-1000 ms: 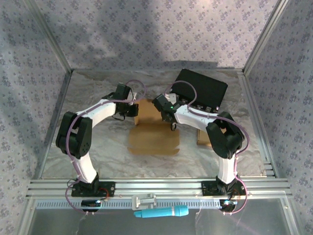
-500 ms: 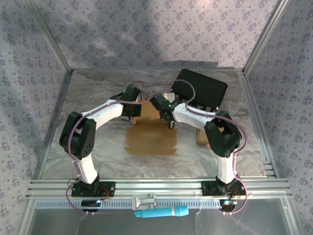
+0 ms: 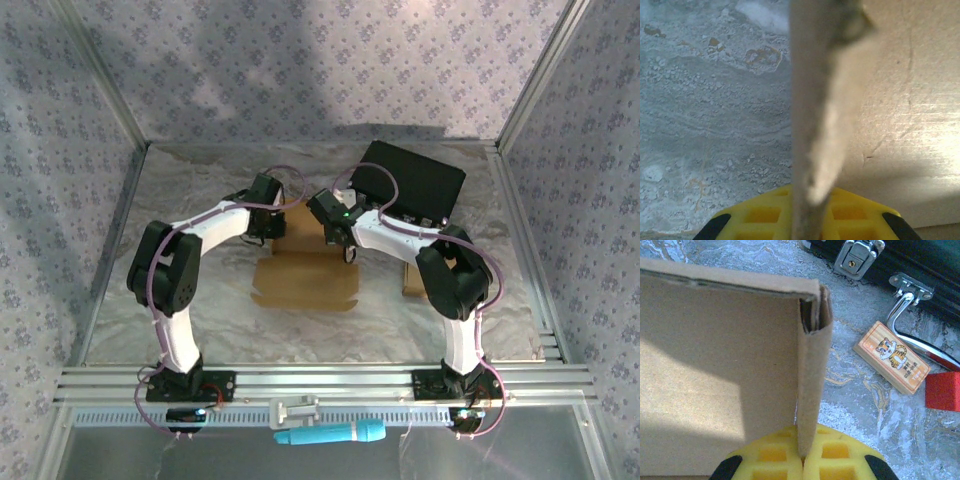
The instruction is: Fold the paper box
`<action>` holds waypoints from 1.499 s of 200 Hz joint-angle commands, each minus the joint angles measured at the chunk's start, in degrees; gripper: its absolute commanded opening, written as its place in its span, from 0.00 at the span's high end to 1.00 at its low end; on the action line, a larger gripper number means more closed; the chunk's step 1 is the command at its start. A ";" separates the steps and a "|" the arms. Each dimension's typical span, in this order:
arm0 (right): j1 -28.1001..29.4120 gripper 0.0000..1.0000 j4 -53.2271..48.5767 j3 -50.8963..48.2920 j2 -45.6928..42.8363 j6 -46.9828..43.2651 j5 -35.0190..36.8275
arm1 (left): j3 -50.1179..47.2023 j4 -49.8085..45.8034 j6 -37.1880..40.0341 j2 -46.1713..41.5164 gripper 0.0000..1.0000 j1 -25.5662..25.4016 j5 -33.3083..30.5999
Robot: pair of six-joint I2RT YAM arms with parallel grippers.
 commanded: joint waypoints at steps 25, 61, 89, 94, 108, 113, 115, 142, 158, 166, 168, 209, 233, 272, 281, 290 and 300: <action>0.30 1.00 -3.19 -0.24 1.15 -0.32 -1.16 | 2.50 -3.00 0.63 1.76 0.98 0.29 -2.72; 0.59 1.00 -7.30 1.76 3.12 3.16 -0.16 | 4.24 -10.00 -5.16 3.76 1.00 -0.77 -12.27; 0.69 1.00 -10.36 3.16 5.01 7.03 0.10 | 4.89 -15.07 -12.90 5.26 1.00 -2.66 -21.14; 0.66 1.00 -10.38 3.16 5.12 7.50 -0.10 | 4.90 -16.72 -13.97 5.47 1.00 -2.89 -21.60; 0.66 1.00 -9.84 3.07 5.31 7.84 -0.84 | 4.25 -15.91 -14.96 5.41 1.00 -3.49 -21.72; 0.73 1.00 -9.66 3.07 5.32 7.76 -1.08 | 4.03 -15.74 -15.08 5.24 1.00 -3.63 -21.35; 0.69 1.00 -9.51 3.07 5.37 7.66 -1.19 | 3.96 -15.74 -15.00 5.19 1.00 -3.65 -21.16; 0.65 1.00 -8.46 3.05 5.28 6.53 -2.34 | 3.67 -10.25 -12.32 3.48 0.91 -3.65 -17.20; 0.44 1.00 -8.00 2.91 5.37 6.17 -3.00 | 3.84 -7.48 -9.97 1.82 0.76 -3.27 -13.20; 0.31 1.00 -7.86 2.90 5.37 5.99 -3.14 | 4.17 -6.56 -8.93 1.11 0.71 -3.01 -9.89; 0.26 1.00 -7.87 2.90 5.46 6.06 -3.20 | 4.30 -6.21 -8.67 0.84 0.70 -2.93 -9.18; -0.49 1.00 -7.55 3.06 5.84 5.50 -4.35 | 6.62 -5.66 -6.66 -2.26 0.45 -0.03 4.92; -1.10 1.00 -7.81 3.66 6.40 5.11 -5.16 | 7.76 -7.48 -6.02 -1.25 0.44 2.62 10.49; -1.96 1.00 -8.99 4.80 7.07 4.91 -6.45 | 9.82 -9.41 -2.33 0.98 0.53 4.16 11.92; -2.09 1.00 -9.59 5.21 7.25 5.02 -6.58 | 10.61 -10.60 -1.64 1.52 0.57 4.14 10.79; -2.15 1.00 -9.75 5.43 7.41 5.02 -6.86 | 10.87 -11.41 -1.42 1.93 0.58 4.11 9.50; -2.25 1.00 -10.13 5.83 7.64 5.29 -7.41 | 10.80 -11.83 -1.24 1.94 0.58 4.03 8.54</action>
